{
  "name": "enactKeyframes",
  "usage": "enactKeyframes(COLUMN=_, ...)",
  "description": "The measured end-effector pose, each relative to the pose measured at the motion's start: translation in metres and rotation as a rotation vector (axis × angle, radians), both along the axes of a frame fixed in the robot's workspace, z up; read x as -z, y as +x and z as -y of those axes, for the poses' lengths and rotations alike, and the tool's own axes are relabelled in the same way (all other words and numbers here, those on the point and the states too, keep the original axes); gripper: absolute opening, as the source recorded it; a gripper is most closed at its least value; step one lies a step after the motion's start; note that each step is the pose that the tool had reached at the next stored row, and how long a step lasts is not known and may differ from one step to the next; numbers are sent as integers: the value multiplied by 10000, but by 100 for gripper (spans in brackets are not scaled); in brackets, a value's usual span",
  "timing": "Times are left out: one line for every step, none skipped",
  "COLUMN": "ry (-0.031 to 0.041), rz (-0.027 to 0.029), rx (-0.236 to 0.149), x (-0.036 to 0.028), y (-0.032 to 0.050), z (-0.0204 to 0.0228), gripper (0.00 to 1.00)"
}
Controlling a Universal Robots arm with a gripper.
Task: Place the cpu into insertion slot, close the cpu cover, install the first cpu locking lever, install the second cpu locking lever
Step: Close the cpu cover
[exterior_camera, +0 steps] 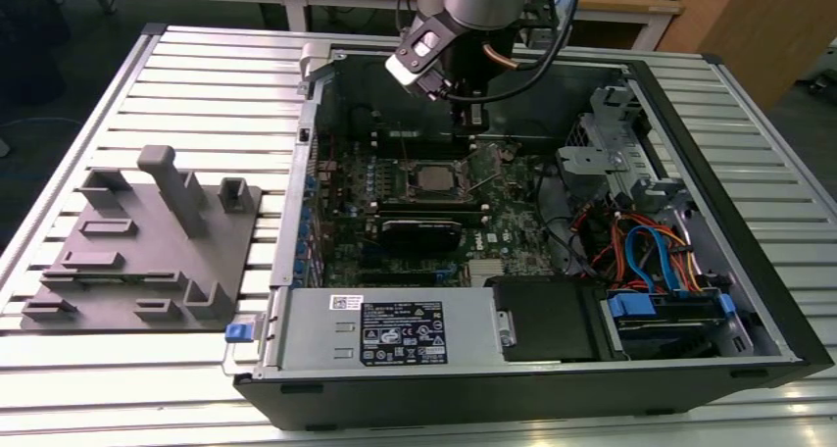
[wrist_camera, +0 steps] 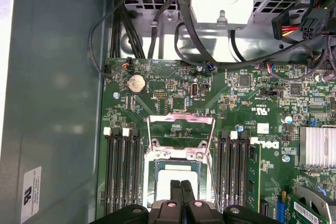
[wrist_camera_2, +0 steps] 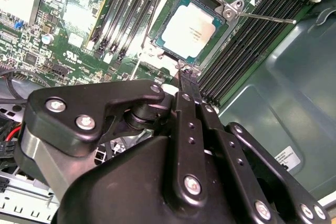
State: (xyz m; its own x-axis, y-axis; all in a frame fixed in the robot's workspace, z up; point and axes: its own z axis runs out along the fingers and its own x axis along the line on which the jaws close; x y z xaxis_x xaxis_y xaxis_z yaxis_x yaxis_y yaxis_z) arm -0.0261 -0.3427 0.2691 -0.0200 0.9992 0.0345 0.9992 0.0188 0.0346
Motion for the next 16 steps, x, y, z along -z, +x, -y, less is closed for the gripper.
enactKeyframes(ry=1, rz=0, rx=0, x=0, y=0, z=0, gripper=11)
enactKeyframes(ry=0, rz=-1, rx=0, x=0, y=0, z=0, gripper=11)
enactKeyframes(ry=0, rz=-1, rx=0, x=0, y=1, z=0, gripper=11)
enactKeyframes(ry=0, rz=-1, rx=1, x=0, y=1, z=0, gripper=11)
enactKeyframes(ry=1, rz=-6, rx=0, x=0, y=3, z=0, gripper=11)
enactKeyframes(ry=1, rz=-11, rx=1, x=0, y=5, z=0, gripper=11)
enactKeyframes(ry=1, rz=-11, rx=0, x=0, y=6, z=0, gripper=11)
enactKeyframes(ry=0, rz=-12, rx=0, x=0, y=6, z=0, gripper=11)
enactKeyframes(ry=0, rz=-12, rx=0, x=0, y=6, z=0, gripper=11)
enactKeyframes(ry=1, rz=-12, rx=-2, x=0, y=10, z=0, gripper=11)
enactKeyframes(ry=1, rz=-13, rx=-2, x=0, y=17, z=0, gripper=11)
enactKeyframes(ry=0, rz=-13, rx=-1, x=0, y=22, z=0, gripper=11)
enactKeyframes(ry=0, rz=-13, rx=0, x=0, y=26, z=0, gripper=11)
enactKeyframes(ry=0, rz=-13, rx=-1, x=0, y=30, z=0, gripper=11)
enactKeyframes(ry=0, rz=-12, rx=0, x=0, y=34, z=0, gripper=11)
enactKeyframes(ry=0, rz=-13, rx=0, x=0, y=37, z=0, gripper=11)
